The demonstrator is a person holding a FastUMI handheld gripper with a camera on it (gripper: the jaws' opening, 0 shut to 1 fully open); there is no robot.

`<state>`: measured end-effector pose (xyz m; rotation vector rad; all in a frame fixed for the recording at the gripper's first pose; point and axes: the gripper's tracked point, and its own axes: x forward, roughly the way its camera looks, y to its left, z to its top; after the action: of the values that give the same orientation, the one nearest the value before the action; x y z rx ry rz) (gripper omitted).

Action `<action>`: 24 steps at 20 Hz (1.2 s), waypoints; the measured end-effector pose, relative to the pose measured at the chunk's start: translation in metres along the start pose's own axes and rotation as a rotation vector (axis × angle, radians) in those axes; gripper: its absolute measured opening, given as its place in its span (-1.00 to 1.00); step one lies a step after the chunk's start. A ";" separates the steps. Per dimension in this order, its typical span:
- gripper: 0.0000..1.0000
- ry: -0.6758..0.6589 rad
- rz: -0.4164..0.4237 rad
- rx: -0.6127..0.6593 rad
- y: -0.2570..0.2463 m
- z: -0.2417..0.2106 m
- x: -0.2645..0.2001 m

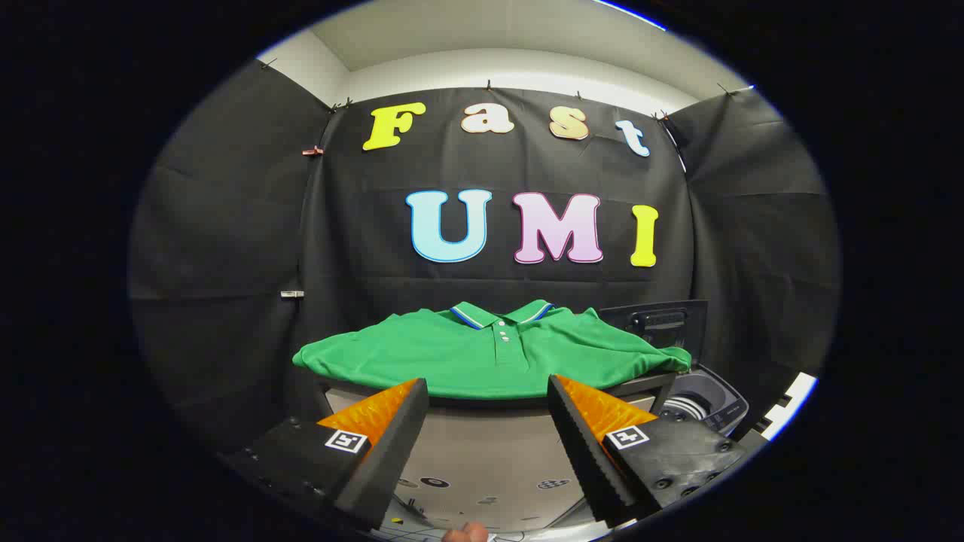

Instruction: Put the clothes into the washing machine and then close the washing machine lid.

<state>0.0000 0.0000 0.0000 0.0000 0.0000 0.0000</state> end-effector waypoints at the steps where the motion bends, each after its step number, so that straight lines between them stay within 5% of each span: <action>1: 0.98 0.000 -0.001 0.003 0.000 -0.001 -0.001; 24: 0.98 -0.002 -0.008 0.006 -0.002 0.004 -0.004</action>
<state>-0.0042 -0.0023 0.0041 0.0064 -0.0017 -0.0084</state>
